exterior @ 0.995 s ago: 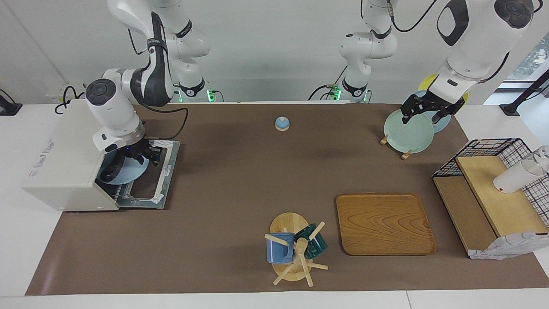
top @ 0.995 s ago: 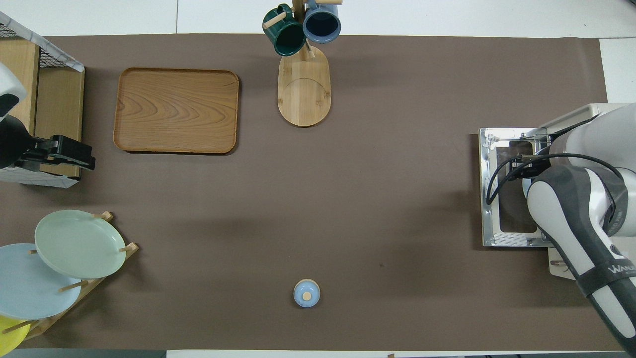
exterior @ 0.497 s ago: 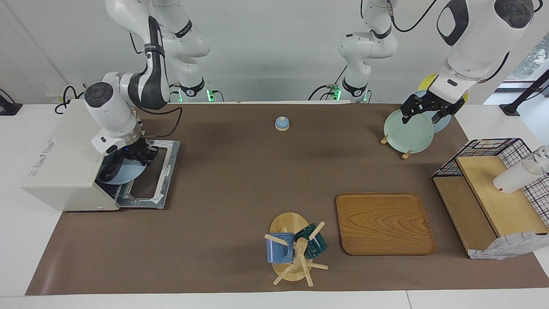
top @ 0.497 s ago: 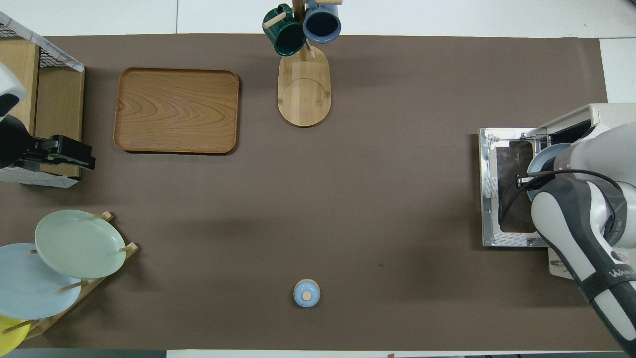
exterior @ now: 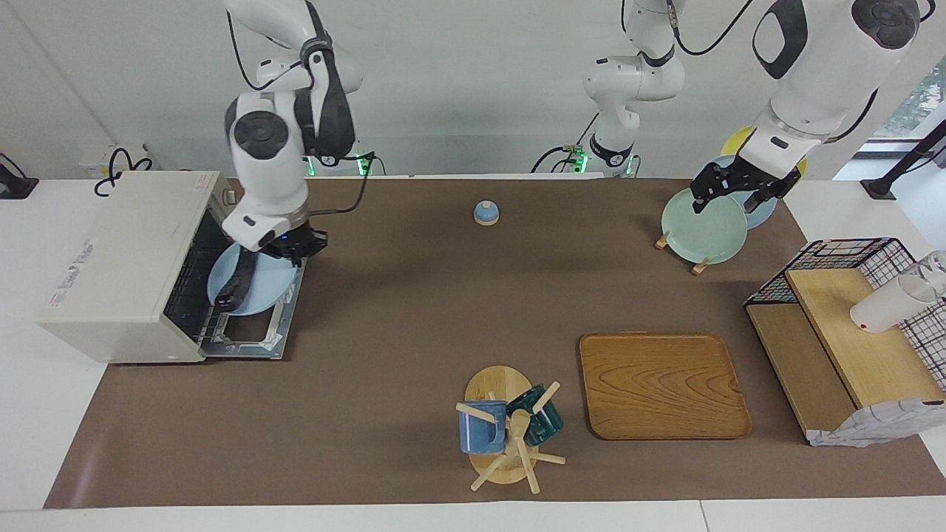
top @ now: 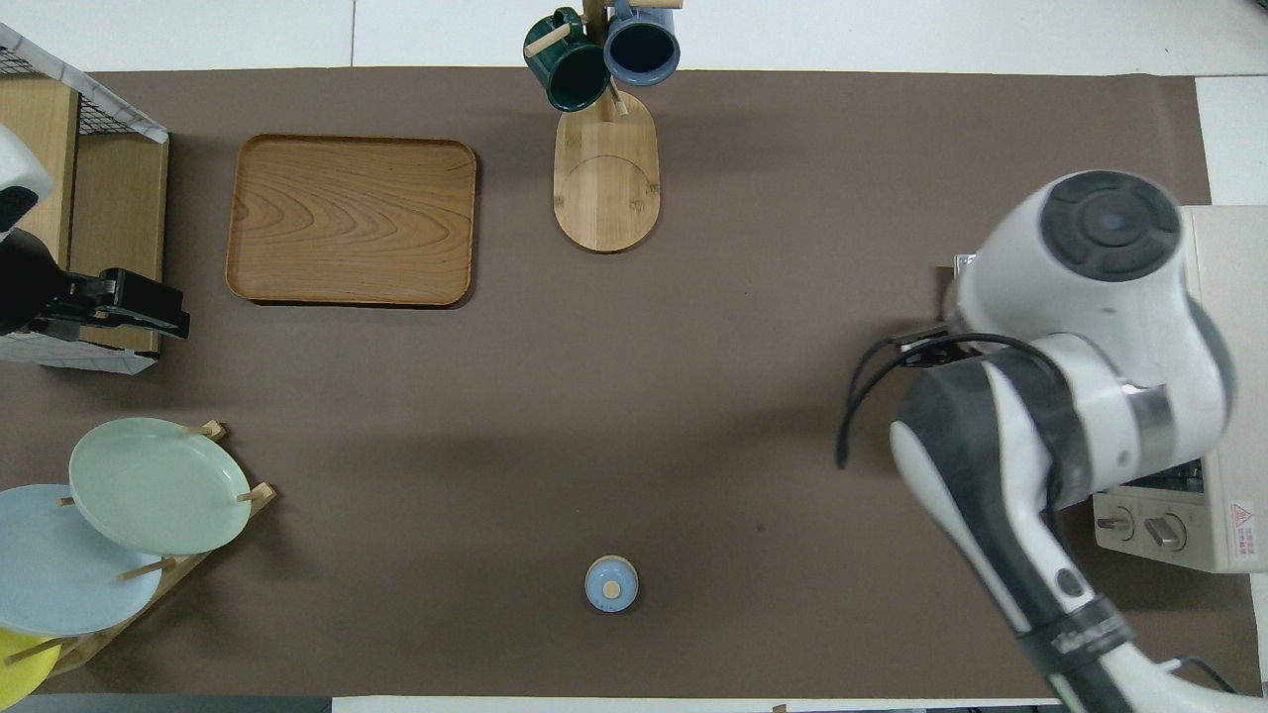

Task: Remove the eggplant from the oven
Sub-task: 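Pull the plate out and set it mid-table with the right gripper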

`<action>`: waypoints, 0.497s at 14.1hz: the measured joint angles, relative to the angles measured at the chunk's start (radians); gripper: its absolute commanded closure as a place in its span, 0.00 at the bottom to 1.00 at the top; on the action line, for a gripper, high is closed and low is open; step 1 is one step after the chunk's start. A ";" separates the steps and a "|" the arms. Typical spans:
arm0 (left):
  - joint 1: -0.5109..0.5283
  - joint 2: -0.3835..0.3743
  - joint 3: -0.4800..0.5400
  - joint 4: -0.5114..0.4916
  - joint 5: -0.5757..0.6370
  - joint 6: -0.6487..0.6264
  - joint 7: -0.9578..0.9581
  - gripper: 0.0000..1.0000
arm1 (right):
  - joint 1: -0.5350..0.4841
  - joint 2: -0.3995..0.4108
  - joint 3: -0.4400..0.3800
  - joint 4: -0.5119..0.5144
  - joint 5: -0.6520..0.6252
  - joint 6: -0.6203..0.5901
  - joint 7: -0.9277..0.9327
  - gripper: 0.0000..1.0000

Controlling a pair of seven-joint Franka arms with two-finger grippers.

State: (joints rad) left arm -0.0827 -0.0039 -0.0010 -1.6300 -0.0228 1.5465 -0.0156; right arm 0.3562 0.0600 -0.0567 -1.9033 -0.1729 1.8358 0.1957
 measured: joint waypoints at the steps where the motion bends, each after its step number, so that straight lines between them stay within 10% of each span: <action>1: 0.000 0.000 0.000 0.000 0.000 0.000 0.000 0.00 | 0.073 0.019 0.002 0.037 -0.001 -0.013 0.083 1.00; 7: 0.000 0.000 0.000 0.000 0.000 0.000 0.000 0.00 | 0.317 0.366 0.016 0.468 0.043 -0.104 0.484 1.00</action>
State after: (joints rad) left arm -0.0827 -0.0039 -0.0010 -1.6300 -0.0228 1.5464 -0.0156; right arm 0.6736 0.4260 -0.0406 -1.4352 -0.1294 1.7322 0.6801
